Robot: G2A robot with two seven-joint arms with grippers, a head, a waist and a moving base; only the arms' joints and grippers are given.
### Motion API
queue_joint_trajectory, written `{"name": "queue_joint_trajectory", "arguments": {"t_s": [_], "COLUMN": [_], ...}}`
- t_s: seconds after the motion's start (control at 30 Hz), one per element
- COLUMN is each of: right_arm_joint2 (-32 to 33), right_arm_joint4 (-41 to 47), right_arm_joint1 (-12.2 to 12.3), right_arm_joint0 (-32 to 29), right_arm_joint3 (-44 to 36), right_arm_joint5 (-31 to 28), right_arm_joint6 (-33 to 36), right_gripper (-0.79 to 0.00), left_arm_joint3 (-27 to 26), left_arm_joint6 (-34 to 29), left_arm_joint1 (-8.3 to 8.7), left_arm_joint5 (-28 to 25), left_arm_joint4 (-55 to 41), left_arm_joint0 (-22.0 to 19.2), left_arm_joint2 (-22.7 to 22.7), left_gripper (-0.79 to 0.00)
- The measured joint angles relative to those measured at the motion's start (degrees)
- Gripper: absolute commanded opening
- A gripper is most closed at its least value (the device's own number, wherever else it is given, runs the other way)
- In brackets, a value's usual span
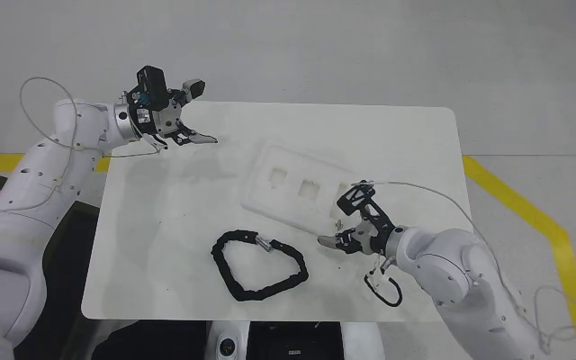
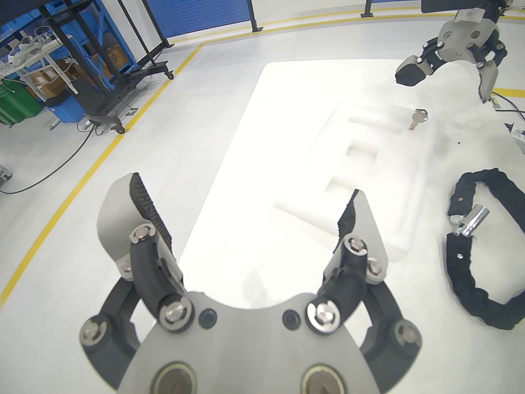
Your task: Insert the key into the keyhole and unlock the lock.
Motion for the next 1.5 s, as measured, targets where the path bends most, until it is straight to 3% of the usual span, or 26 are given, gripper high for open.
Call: {"name": "queue_joint_trajectory", "arguments": {"t_s": [0.2, 0.53, 0.77, 1.03, 1.5], "right_arm_joint2": [-2.6, -6.5, -6.6, -5.2, -6.0], "right_arm_joint4": [3.5, 0.9, 1.8, 1.9, -2.2], "right_arm_joint1": [-0.6, -1.3, -1.5, -1.4, -1.6], "right_arm_joint0": [1.5, 3.5, 4.3, 3.5, 3.8], "right_arm_joint3": [1.3, 2.1, 3.8, 4.2, 4.9], "right_arm_joint5": [3.1, 8.1, 9.5, 11.1, 13.5], "right_arm_joint6": [0.7, 0.9, 0.6, 0.1, 1.2], "right_gripper": [0.000, -0.006, -0.228, -0.394, -0.474], "left_arm_joint3": [0.0, 0.0, 0.0, 0.0, 0.0], "left_arm_joint6": [0.0, 0.0, 0.0, 0.0, 0.0], "left_arm_joint1": [0.00, 0.00, 0.00, 0.00, 0.00], "left_arm_joint5": [0.0, 0.0, 0.0, 0.0, 0.0], "left_arm_joint4": [0.0, 0.0, 0.0, 0.0, 0.0], "left_arm_joint0": [0.0, 0.0, 0.0, 0.0, 0.0], "left_arm_joint2": [0.0, 0.0, 0.0, 0.0, 0.0], "left_gripper": [0.000, 0.000, 0.000, 0.000, 0.000]}}
